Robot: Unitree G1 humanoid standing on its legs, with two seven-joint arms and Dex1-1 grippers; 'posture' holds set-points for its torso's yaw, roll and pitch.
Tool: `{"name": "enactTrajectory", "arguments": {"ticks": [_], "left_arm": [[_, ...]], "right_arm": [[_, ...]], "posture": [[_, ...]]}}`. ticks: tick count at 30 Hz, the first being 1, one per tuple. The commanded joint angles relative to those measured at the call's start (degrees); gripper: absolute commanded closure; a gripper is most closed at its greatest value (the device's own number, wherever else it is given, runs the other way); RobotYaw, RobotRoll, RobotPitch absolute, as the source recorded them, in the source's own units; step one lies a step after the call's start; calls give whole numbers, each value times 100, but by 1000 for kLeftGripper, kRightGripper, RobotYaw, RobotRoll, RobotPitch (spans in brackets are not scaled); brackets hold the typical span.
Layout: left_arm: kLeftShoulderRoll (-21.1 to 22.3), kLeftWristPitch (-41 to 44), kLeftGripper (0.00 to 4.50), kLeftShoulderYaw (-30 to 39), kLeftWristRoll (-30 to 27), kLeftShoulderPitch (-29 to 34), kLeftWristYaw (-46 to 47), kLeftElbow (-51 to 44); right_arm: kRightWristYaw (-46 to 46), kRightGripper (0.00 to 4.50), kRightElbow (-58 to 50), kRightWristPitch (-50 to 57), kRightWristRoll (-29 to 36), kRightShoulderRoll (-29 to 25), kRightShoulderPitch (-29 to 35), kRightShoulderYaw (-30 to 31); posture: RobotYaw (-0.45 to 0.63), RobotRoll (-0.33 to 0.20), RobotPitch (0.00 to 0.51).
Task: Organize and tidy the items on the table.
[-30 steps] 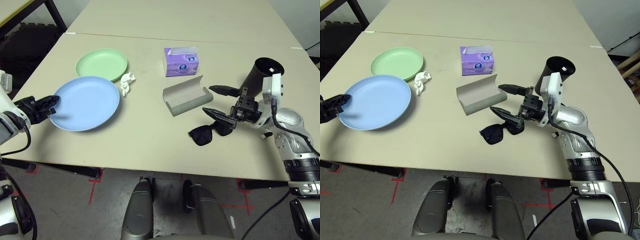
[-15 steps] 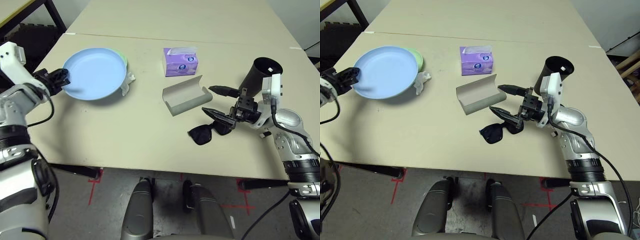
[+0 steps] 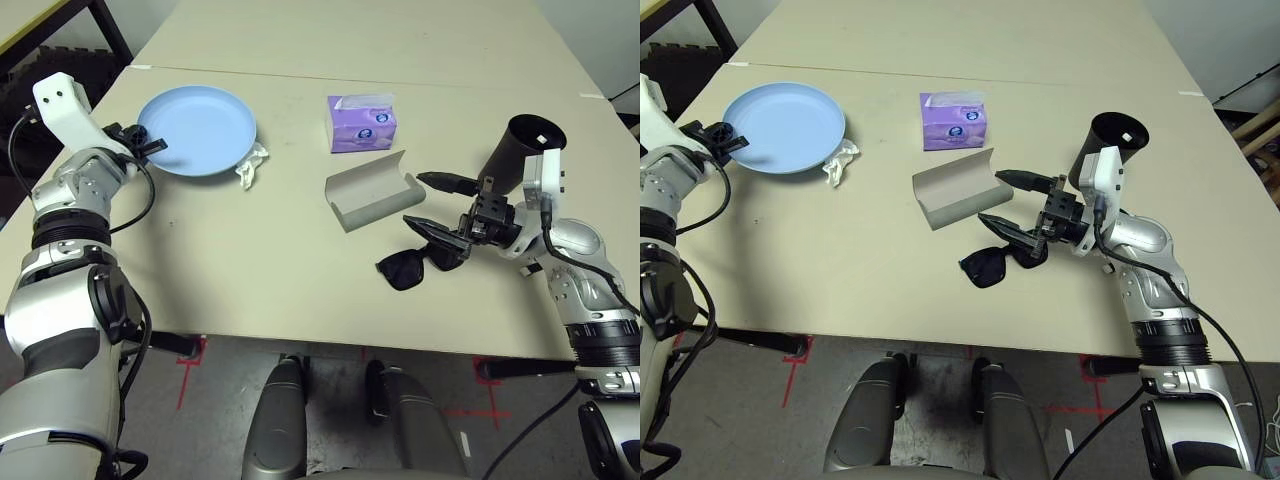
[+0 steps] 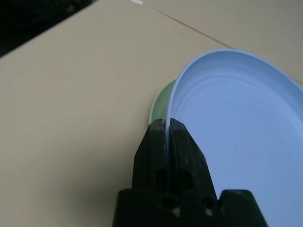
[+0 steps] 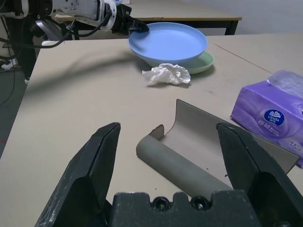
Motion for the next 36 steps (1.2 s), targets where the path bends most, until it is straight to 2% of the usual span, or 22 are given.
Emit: {"name": "enactTrajectory", "arguments": {"ticks": [1, 15, 19, 27, 28, 36], "left_arm": [[-74, -178, 4485, 84, 6, -209, 84, 184], [-236, -433, 4477, 74, 135, -443, 207, 373], [-268, -489, 3340, 8, 231, -434, 159, 365], [-291, -463, 138, -17, 208, -322, 28, 247], [-289, -457, 25, -17, 203, -309, 20, 237], [-226, -175, 25, -184, 234, -97, -540, -22]], "right_arm": [[-3, 0, -110, 3, 0, -32, 150, 22], [-87, 0, -271, 52, 6, -41, 233, 23], [-121, 0, -312, 85, 7, -52, 234, 22], [-131, 0, -279, 105, -2, -37, 171, 35], [-126, 0, -265, 102, -3, -36, 160, 36], [-113, 0, -210, 75, -9, -15, 120, 45]], "posture": [[182, 0, 183], [168, 0, 181], [168, 0, 180], [181, 0, 179], [181, 0, 181], [187, 0, 178]]}}
